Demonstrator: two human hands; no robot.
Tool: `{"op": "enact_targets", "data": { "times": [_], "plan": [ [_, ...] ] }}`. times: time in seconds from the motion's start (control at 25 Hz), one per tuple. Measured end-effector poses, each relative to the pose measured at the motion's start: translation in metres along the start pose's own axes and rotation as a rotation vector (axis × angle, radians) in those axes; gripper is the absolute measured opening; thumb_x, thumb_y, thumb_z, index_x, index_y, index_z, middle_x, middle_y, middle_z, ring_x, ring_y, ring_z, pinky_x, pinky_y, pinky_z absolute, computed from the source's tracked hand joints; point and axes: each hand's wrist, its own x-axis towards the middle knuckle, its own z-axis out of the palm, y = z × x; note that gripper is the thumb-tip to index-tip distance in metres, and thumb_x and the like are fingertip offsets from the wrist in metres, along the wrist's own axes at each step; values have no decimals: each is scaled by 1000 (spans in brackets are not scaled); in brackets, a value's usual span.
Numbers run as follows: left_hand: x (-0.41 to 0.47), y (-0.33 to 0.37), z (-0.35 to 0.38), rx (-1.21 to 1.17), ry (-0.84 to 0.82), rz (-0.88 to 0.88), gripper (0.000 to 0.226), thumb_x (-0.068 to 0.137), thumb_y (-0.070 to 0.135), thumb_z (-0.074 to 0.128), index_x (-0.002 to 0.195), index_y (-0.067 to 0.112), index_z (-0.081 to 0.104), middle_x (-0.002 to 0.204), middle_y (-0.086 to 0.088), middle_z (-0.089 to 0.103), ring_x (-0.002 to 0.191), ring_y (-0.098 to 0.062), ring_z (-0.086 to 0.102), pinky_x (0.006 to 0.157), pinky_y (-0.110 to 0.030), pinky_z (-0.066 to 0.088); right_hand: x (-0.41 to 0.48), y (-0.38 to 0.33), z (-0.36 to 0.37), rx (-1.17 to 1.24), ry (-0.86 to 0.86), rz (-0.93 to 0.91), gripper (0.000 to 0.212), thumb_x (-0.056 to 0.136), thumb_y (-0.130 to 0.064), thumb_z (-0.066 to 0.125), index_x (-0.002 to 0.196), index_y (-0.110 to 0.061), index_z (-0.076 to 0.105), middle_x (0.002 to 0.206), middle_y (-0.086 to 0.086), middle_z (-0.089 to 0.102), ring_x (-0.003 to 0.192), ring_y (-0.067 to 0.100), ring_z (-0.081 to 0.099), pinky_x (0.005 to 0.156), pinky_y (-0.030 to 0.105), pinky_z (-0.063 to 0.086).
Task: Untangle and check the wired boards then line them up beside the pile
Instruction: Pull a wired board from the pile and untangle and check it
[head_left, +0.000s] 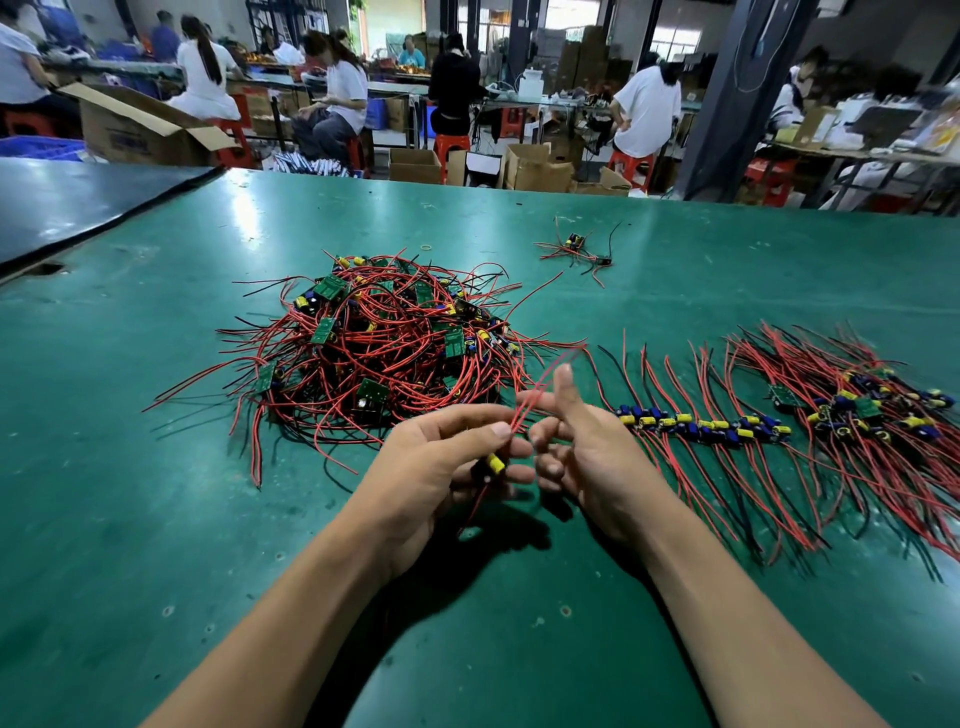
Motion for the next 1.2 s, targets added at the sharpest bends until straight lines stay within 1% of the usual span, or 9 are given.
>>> {"op": "enact_targets", "data": {
  "times": [0.08, 0.2, 0.36, 0.52, 0.64, 0.72, 0.92, 1.12, 1.2],
  "plan": [
    [2, 2, 0, -65, 44, 64, 27, 71, 16, 71, 98, 9, 73, 91, -18, 74, 72, -24, 72, 60, -29, 59, -5, 6, 5, -281, -43, -96, 31, 97, -41, 62, 95, -12, 72, 68, 3, 58, 50, 10, 49, 48, 25, 40],
    [2, 4, 0, -50, 131, 133, 28, 75, 20, 70, 102, 12, 69, 96, -13, 75, 74, -20, 71, 61, -31, 59, -10, 10, 10, -605, -68, -258, 11, 87, -24, 75, 91, -14, 75, 82, 9, 73, 72, 19, 64, 73, 42, 54],
    [2, 7, 0, -29, 238, 185, 19, 89, 18, 65, 103, 12, 54, 99, -8, 76, 73, -19, 66, 57, -38, 55, -19, 11, 18, -690, -101, -365, 36, 64, -51, 77, 76, -19, 65, 61, -7, 61, 56, 4, 50, 56, 31, 47],
    [2, 11, 0, -72, 304, 191, 20, 88, 21, 68, 95, 18, 49, 99, -7, 76, 75, -21, 63, 57, -35, 52, -17, 15, 20, -877, 34, -651, 45, 73, -66, 73, 80, -30, 48, 61, -14, 47, 57, 8, 44, 54, 24, 36],
    [0, 12, 1, -108, 363, 217, 27, 87, 18, 70, 103, 14, 49, 101, -12, 75, 90, -33, 69, 86, -62, 50, -18, 15, 22, -772, 136, -781, 31, 90, -61, 62, 85, -34, 49, 66, -17, 51, 58, 7, 48, 57, 17, 35],
    [-1, 13, 2, -96, 374, 246, 27, 82, 19, 73, 97, 16, 51, 103, -17, 74, 94, -30, 69, 90, -58, 48, -19, 13, 29, -555, 148, -704, 24, 95, -50, 61, 83, -30, 56, 65, -16, 54, 53, 4, 48, 55, 17, 37],
    [-3, 12, 2, -97, 214, 236, 19, 74, 22, 71, 82, 19, 54, 93, -12, 76, 85, -21, 74, 71, -27, 56, -20, -12, 31, 350, -8, -202, 19, 83, -33, 68, 79, -17, 58, 69, 2, 57, 41, 10, 42, 42, 20, 33],
    [-2, 3, 10, -124, 50, 4, 18, 78, 30, 61, 81, 13, 63, 66, -6, 68, 49, -15, 61, 48, -21, 50, -24, -19, 19, 449, -287, 35, 25, 85, -38, 67, 75, -17, 58, 69, -1, 46, 57, 13, 30, 57, 26, 27],
    [-3, 1, 12, -198, -35, -91, 32, 83, 35, 55, 74, 11, 74, 63, -3, 69, 48, -13, 63, 46, -20, 51, -29, -19, 21, 428, -402, 93, 25, 84, -37, 69, 77, -16, 58, 62, -4, 47, 51, 12, 42, 52, 25, 41]
  ]
}}
